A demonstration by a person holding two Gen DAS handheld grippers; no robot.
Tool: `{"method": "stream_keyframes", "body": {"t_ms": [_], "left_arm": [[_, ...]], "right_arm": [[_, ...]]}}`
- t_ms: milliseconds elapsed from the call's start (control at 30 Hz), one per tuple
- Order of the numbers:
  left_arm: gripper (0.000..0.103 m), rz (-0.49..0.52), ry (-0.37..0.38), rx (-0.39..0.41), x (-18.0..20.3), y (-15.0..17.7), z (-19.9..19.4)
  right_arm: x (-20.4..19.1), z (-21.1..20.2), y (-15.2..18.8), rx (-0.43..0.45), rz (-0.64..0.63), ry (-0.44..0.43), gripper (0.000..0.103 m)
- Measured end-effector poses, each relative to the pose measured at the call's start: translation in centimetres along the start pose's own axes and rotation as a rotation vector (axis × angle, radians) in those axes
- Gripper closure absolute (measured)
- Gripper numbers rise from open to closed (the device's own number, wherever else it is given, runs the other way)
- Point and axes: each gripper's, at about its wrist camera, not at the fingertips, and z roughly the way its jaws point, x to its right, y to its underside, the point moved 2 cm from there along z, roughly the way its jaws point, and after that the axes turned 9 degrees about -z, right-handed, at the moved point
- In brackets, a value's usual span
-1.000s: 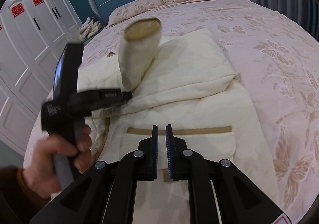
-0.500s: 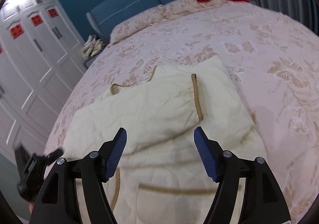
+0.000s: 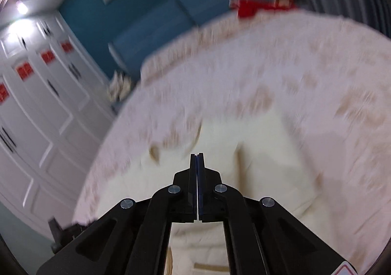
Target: Fold large clothes
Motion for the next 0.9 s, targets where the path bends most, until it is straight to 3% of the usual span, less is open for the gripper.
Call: {"method": "stream_keyframes", "body": {"t_ms": [67, 133, 200, 233, 267, 300, 433, 467, 500, 533, 600, 667, 767, 900], "left_arm": [[0.088, 0.002, -0.016, -0.017, -0.7, 0.5, 0.8], [0.087, 0.004, -0.011, -0.011, -0.9, 1.1, 0.4], [0.086, 0.021, -0.017, -0.004, -0.7, 1.2, 0.4], [0.082, 0.019, -0.014, -0.008, -0.7, 1.2, 0.4], [0.073, 0.013, -0.007, -0.014, -0.7, 1.2, 0.3], [0.069, 0.003, 0.004, -0.018, -0.7, 1.0, 0.3], [0.063, -0.062, 0.025, -0.013, -1.1, 0.8, -0.2], [0.063, -0.069, 0.025, -0.011, -1.2, 0.9, -0.4], [0.063, -0.073, 0.024, -0.009, -1.2, 0.9, -0.4], [0.065, -0.065, 0.023, -0.009, -1.0, 0.9, -0.5], [0.071, -0.033, 0.024, -0.012, -0.5, 1.1, -0.8], [0.081, 0.006, 0.007, -0.045, -0.1, 1.6, -0.2], [0.083, 0.097, -0.063, -0.054, 0.6, 3.1, 1.1], [0.086, 0.175, -0.111, -0.015, 0.8, 4.0, 1.7]], "right_arm": [[1.8, -0.2, 0.0, -0.014, -0.040, 0.083, 0.102], [2.8, 1.1, 0.9, -0.095, -0.044, 0.089, 0.101], [2.7, 2.6, 2.3, -0.158, -0.050, 0.099, 0.082], [2.3, 3.3, 3.0, -0.179, -0.067, 0.100, 0.069], [1.9, 3.9, 3.7, -0.192, -0.079, 0.091, 0.049], [1.7, 4.0, 4.4, -0.196, -0.087, 0.091, 0.043], [1.4, 7.4, 5.9, -0.274, -0.083, 0.077, 0.043], [1.6, 8.1, 6.5, -0.297, -0.066, 0.066, 0.050], [1.7, 9.1, 6.9, -0.326, -0.053, 0.049, 0.083], [1.6, 9.5, 7.1, -0.345, -0.049, 0.036, 0.089], [1.1, 8.3, 6.4, -0.296, -0.036, 0.006, 0.091], [0.4, 4.9, 4.0, -0.186, -0.039, -0.026, 0.092], [0.7, 1.4, 2.1, -0.098, -0.094, 0.018, 0.092], [3.6, 4.2, 5.2, -0.227, -0.138, 0.179, 0.092]]}}
